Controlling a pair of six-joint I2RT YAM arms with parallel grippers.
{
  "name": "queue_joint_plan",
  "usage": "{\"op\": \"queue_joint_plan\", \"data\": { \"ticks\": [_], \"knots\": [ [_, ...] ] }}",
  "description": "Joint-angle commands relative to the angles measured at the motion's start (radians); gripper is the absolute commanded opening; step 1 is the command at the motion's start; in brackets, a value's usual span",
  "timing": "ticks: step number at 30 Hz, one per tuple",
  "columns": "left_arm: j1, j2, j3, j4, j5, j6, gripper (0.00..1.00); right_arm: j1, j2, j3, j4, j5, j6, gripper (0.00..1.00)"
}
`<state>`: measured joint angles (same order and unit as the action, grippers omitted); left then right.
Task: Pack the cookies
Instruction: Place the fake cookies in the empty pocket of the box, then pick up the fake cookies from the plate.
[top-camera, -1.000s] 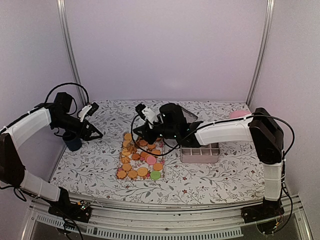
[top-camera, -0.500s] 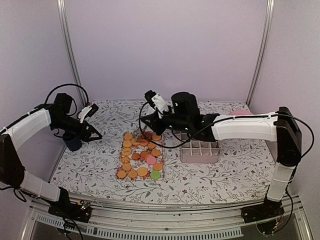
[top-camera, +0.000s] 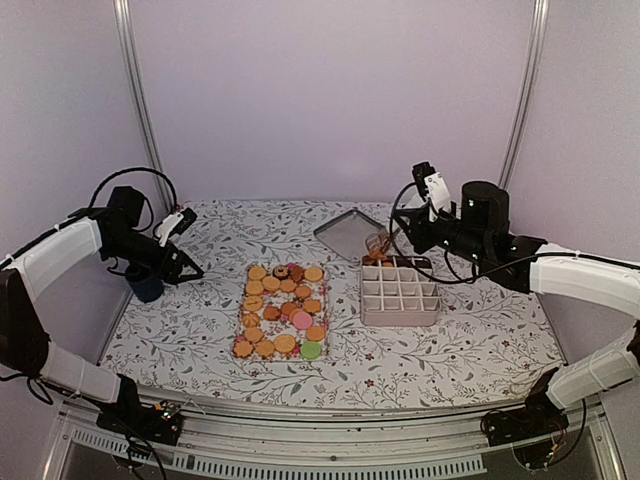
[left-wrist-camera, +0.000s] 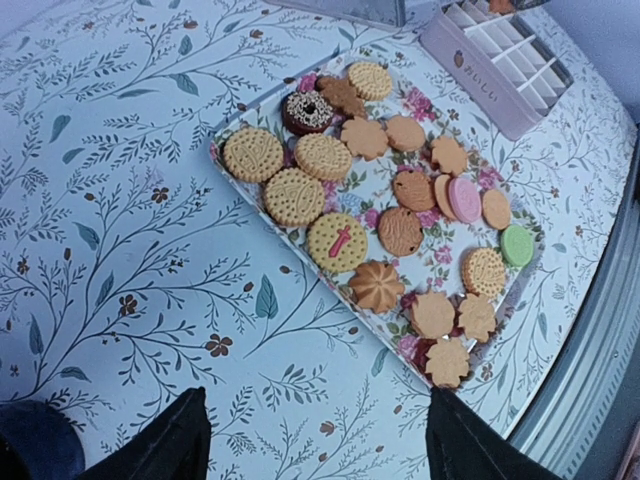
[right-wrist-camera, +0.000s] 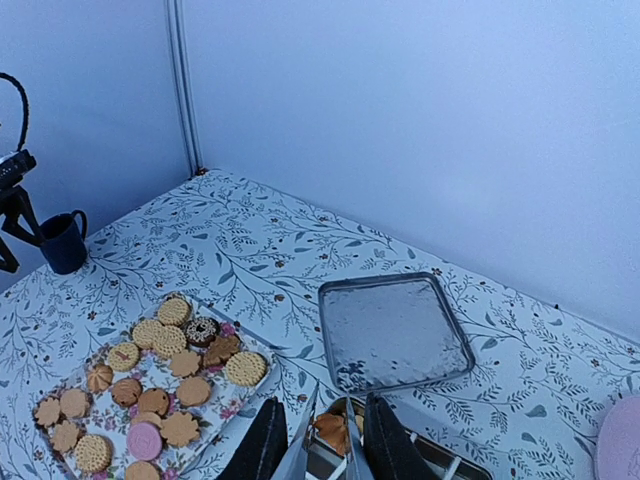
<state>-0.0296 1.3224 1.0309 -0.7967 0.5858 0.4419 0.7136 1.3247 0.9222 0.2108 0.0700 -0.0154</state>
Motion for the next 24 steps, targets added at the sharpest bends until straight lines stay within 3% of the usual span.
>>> {"op": "queue_joint_plan", "data": {
  "ticks": [1, 12, 24],
  "knots": [
    [0.005, -0.007, -0.005, 0.02, 0.003, 0.003, 0.75, -0.067, -0.117, -0.057, -0.012, 0.036, 0.01, 0.0],
    [0.005, -0.01, -0.009, 0.021, -0.006, 0.005, 0.74, -0.172, -0.139, -0.077, -0.045, 0.047, -0.058, 0.0],
    [0.005, -0.011, -0.015, 0.022, -0.003, 0.015, 0.76, -0.137, -0.103, -0.034, -0.038, -0.088, -0.021, 0.0]
  ]
}}
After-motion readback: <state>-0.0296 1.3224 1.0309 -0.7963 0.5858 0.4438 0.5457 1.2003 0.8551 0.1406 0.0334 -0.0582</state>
